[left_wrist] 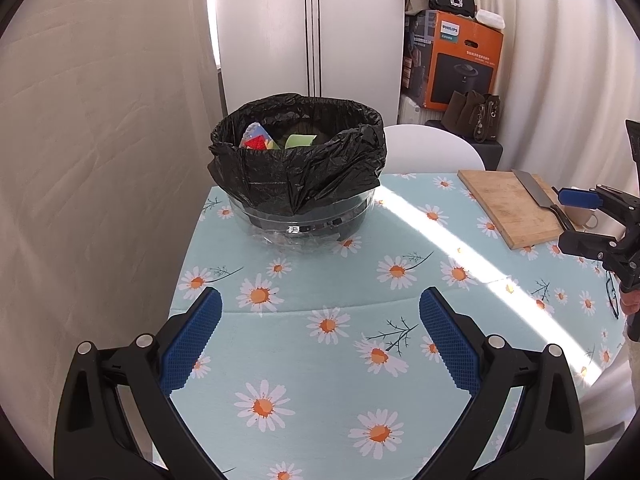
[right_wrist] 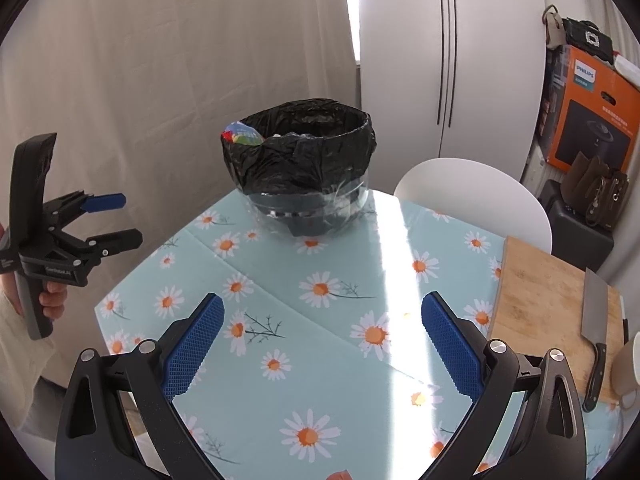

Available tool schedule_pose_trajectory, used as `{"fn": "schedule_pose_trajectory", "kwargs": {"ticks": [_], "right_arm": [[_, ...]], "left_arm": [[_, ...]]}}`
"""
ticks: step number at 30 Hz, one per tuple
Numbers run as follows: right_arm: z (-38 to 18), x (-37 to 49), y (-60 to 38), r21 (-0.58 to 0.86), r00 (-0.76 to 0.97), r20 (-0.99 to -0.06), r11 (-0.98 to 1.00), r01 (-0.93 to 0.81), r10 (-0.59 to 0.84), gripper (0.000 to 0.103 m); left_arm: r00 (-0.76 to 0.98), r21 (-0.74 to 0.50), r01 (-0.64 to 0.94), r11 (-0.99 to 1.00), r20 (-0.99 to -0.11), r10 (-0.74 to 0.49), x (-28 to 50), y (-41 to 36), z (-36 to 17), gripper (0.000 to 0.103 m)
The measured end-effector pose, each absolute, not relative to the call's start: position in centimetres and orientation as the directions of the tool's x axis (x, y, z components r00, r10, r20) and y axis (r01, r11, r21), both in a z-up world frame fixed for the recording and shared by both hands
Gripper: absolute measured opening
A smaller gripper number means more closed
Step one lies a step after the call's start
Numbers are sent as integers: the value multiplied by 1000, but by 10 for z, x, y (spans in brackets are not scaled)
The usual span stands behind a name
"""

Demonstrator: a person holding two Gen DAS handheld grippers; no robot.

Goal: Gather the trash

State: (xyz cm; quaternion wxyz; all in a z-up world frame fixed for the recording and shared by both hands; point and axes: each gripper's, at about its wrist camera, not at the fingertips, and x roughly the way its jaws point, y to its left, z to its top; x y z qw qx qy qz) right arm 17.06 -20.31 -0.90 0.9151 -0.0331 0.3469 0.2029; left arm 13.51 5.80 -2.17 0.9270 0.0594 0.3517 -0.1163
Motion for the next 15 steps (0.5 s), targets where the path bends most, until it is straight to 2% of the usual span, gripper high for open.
{"fn": "schedule_pose_trajectory", "kwargs": {"ticks": [15], "right_arm": [[-10,171,-200,84,674,-650,915,-396,351,95]], "left_arm": [[724,29,259,966,-668,-174,136,59,-18,97]]}}
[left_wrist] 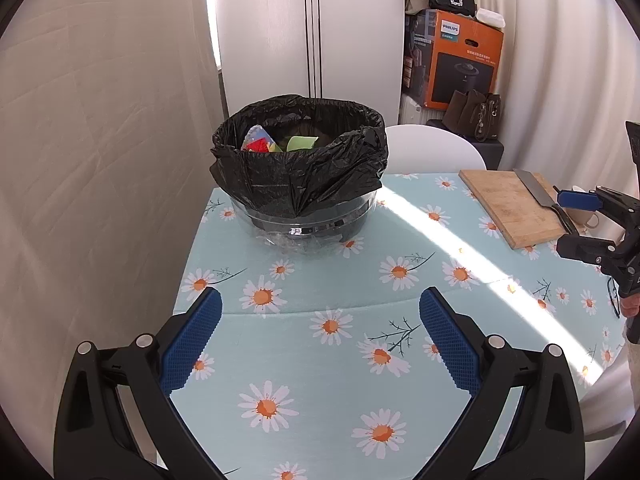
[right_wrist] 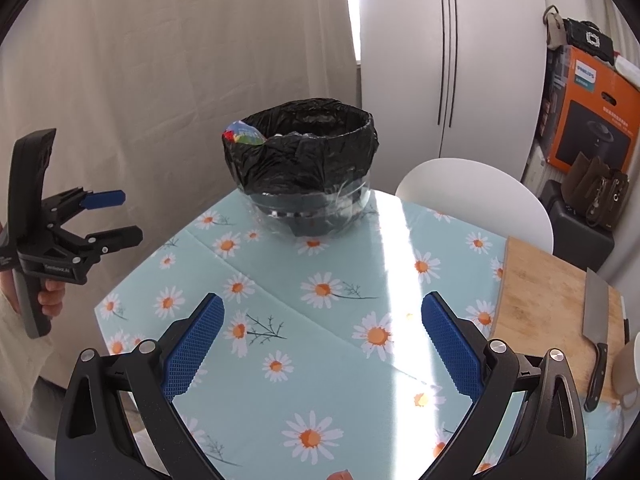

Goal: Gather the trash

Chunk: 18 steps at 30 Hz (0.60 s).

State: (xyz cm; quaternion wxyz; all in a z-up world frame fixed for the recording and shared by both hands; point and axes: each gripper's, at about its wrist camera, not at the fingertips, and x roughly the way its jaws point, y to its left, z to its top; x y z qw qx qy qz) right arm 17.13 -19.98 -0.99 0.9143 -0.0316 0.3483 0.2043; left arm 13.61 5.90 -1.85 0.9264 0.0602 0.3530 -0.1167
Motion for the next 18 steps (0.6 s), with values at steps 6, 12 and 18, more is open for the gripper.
{"fn": "schedule_pose_trajectory", "kwargs": {"ticks": [6,12,18], "right_arm": [[-9,173,-198,81,677,-648,915,-395,350,95],[-7,173,-198,79,676,-647,912,-401,353,95],[-8,171,-198,71,676,-647,910,-408,353,95]], "left_arm": [[731,37,251,967,-662,-165,137,62,-14,97],[734,44,248,968,-660,-158,139,62,-12,97],[724,51,255,966,-672,-156,140,59,-14,97]]}}
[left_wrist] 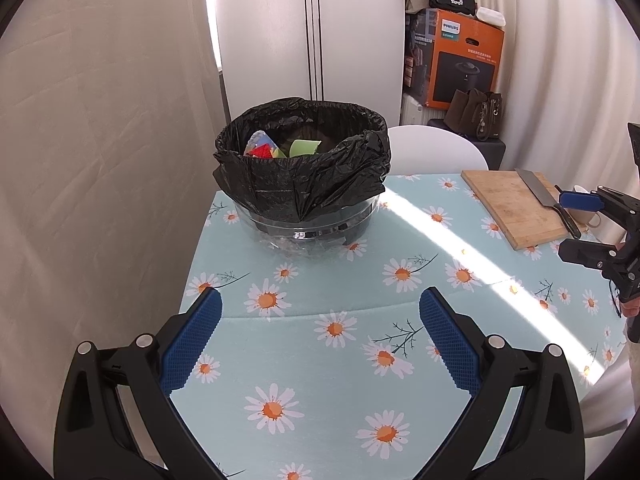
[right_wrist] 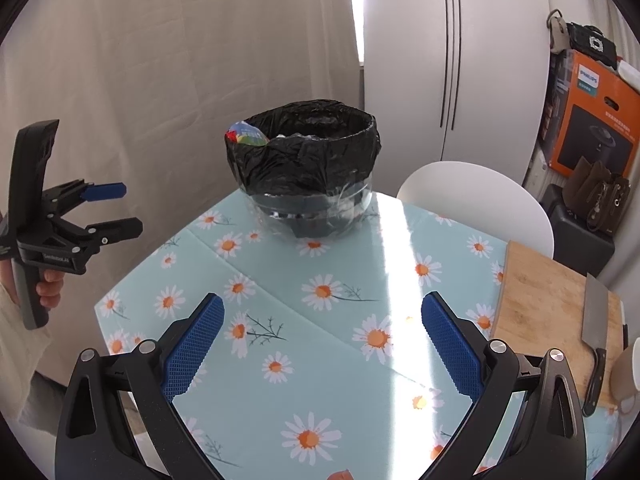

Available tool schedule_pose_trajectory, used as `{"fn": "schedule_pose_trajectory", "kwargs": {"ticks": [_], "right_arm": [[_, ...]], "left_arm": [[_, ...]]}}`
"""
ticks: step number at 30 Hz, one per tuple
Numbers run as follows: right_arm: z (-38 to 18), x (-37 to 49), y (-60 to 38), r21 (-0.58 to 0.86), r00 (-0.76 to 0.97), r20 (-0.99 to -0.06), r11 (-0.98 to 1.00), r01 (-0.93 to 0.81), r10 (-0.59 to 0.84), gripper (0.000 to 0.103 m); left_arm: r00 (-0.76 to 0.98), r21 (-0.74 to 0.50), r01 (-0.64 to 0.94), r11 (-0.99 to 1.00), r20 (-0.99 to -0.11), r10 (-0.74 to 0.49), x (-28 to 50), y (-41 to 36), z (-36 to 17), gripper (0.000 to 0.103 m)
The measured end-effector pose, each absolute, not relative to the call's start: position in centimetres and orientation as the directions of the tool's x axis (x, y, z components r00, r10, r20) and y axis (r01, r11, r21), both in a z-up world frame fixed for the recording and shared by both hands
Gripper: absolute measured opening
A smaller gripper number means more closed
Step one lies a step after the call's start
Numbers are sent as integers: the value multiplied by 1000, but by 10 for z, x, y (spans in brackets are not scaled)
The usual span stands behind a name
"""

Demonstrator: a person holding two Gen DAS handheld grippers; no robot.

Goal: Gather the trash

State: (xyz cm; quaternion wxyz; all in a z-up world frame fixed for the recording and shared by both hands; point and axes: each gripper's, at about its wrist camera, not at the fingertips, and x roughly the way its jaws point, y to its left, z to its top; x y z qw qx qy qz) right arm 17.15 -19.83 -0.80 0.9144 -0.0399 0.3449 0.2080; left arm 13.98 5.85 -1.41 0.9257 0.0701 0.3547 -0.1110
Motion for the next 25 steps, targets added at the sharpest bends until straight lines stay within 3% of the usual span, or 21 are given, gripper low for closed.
{"fn": "schedule_pose_trajectory", "kwargs": {"ticks": [14,25], "right_arm": [[-10,167,-201,67,688,-638,915,-398,346,95],[-9,161,-205,70,691,-634,916,-396,347,95]], "left_arm": [[741,92,273,958,-655,-148,133,49,-6,97],[729,40,274,961,-661,-180,132,53,-8,97]]}}
